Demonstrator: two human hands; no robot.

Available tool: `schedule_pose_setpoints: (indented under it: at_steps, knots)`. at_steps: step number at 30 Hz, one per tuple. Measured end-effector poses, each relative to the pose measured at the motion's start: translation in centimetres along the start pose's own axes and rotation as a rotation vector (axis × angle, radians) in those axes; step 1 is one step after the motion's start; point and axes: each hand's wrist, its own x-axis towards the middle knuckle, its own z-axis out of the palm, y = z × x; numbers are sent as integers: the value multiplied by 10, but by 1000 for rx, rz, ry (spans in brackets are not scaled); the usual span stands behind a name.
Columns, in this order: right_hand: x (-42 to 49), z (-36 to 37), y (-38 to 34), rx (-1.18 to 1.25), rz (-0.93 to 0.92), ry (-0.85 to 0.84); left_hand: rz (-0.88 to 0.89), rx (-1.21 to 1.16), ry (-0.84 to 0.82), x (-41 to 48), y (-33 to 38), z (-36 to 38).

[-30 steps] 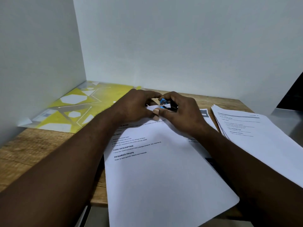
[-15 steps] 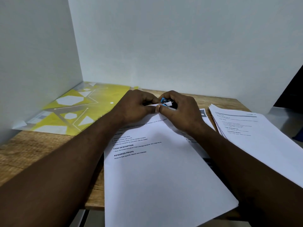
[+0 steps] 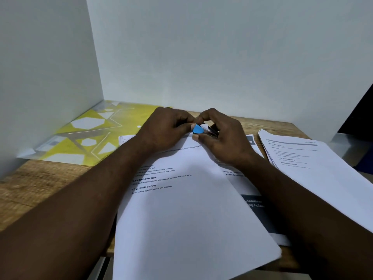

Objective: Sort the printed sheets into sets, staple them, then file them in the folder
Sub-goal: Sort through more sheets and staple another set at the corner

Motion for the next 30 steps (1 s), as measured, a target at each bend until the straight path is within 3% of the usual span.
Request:
schedule_pose_setpoints:
  at_steps: [9,21,26,30]
  knots:
    - [1,0,6,67,-99,83,-7,-7,24,0,1,3]
    - [2,1,1,124,-214,-31,-38,82,95,0,5,1]
    - [2,0,-3,230,-108,10,-77,90,79,1,4,-1]
    - [1,-3,1,420,101,17,-84,53,84,3,-1,2]
